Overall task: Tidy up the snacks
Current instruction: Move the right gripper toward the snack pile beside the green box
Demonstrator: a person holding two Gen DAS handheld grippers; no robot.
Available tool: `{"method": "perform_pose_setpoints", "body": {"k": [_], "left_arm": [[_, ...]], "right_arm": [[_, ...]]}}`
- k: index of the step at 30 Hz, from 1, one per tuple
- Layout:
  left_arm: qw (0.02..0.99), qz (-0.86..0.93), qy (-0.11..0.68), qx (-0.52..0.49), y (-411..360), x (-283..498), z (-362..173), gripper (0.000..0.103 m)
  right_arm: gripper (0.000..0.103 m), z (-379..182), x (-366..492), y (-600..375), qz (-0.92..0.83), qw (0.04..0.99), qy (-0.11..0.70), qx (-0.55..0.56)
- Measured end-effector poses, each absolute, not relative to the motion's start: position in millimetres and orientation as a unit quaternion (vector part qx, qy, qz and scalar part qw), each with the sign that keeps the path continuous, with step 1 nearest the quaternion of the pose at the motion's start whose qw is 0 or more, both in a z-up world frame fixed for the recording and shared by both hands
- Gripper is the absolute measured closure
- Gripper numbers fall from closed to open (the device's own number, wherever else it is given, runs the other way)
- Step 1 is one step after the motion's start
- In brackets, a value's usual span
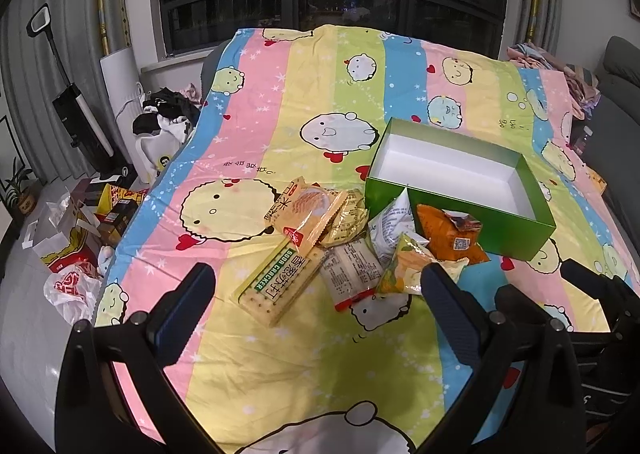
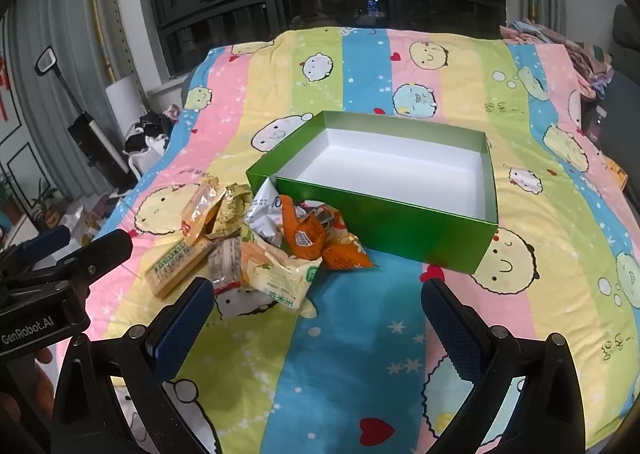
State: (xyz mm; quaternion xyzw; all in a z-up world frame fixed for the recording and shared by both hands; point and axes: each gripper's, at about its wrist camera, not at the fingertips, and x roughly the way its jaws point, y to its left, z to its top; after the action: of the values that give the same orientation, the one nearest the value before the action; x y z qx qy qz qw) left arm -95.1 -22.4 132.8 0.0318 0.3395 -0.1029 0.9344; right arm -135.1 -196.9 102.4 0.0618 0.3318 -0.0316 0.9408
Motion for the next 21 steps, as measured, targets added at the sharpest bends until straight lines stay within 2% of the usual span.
{"method": "perform_pose_setpoints", "body": {"k": [5, 15, 18, 21], "left_arm": [[0.933, -0.103, 0.343, 0.031, -21, -94, 131, 0.0], [0.928, -0.124, 0.352, 0.007, -18, -88, 122, 0.0], [0.922, -0.145, 0.358, -0.015, -14, -85, 114, 0.001], [0.914, -0.165, 0.369, -0.027, -17, -80, 105, 0.001]], "right_arm": [[0.0, 107, -133, -196, -0.046, 0.945, 0.321, 0.027], [0.0, 103, -129, -202, -0.028, 0.928, 0.36, 0.095], [0.0, 96, -129, -203, -0.017, 0.94, 0.327, 0.099], [0.0, 90, -126, -202, -0.012, 0.938, 0.333, 0.094]]}}
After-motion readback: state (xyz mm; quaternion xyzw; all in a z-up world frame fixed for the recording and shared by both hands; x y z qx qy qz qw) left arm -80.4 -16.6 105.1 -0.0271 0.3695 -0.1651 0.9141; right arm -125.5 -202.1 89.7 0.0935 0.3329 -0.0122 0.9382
